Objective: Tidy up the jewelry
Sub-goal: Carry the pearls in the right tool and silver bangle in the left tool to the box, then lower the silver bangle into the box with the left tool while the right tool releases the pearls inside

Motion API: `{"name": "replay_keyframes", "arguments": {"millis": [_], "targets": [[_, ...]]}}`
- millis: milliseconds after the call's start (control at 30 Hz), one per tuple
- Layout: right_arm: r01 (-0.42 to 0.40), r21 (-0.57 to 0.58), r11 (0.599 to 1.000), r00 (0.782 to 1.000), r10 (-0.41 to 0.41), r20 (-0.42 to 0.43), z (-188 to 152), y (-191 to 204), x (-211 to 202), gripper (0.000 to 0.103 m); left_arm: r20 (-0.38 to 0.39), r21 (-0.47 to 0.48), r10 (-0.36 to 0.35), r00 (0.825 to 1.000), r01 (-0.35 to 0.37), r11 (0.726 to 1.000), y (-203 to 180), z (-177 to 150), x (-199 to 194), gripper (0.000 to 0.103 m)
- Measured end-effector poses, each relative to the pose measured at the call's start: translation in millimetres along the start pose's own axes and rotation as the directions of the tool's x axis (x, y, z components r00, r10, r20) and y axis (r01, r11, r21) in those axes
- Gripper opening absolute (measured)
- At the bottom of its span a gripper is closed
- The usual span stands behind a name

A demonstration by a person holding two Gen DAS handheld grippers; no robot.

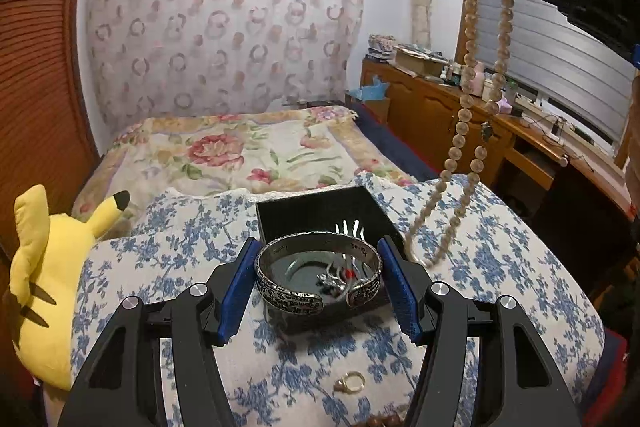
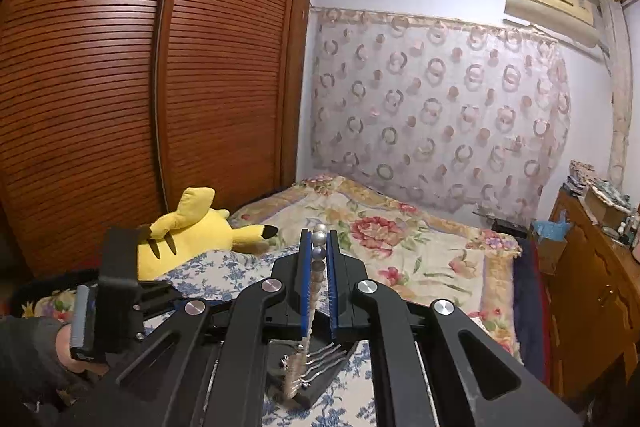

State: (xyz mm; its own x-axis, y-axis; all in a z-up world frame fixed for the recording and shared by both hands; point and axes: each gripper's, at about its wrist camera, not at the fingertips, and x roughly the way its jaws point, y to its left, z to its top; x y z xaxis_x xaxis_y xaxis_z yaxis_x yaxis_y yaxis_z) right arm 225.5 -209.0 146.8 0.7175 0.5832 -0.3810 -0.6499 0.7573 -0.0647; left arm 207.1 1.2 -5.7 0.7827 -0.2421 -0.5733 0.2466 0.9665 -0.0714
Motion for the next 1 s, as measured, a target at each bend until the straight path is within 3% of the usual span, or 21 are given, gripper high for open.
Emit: {"name": "replay_keyframes", "arguments": {"millis": [367,700,1000], "targets": [[-0.044,0.056,0.997,0.990,0.051,-0.129,-44.6,-14.6,54.2,0.008,-0.050,-0.010,0.007,0.999,-0.008,1.000,14.7,11.5,47.6,0.058],[-0.084,0.100,0.991,0.948,0.110,-0.300,-105.4,-10.4,114.3,0.009,-0.097,0.002,0.005,0.995,-0.005,1.000,17.1,21.5,86.4,0.058],[-0.075,0.138,0.988,0.945,0.115,-0.307,-123.9,-25.4,118.8,0.019,-0.141,0.014,0.020,0.990,-0.019,1.000,17.9,21.4,109.5,0.058]]}}
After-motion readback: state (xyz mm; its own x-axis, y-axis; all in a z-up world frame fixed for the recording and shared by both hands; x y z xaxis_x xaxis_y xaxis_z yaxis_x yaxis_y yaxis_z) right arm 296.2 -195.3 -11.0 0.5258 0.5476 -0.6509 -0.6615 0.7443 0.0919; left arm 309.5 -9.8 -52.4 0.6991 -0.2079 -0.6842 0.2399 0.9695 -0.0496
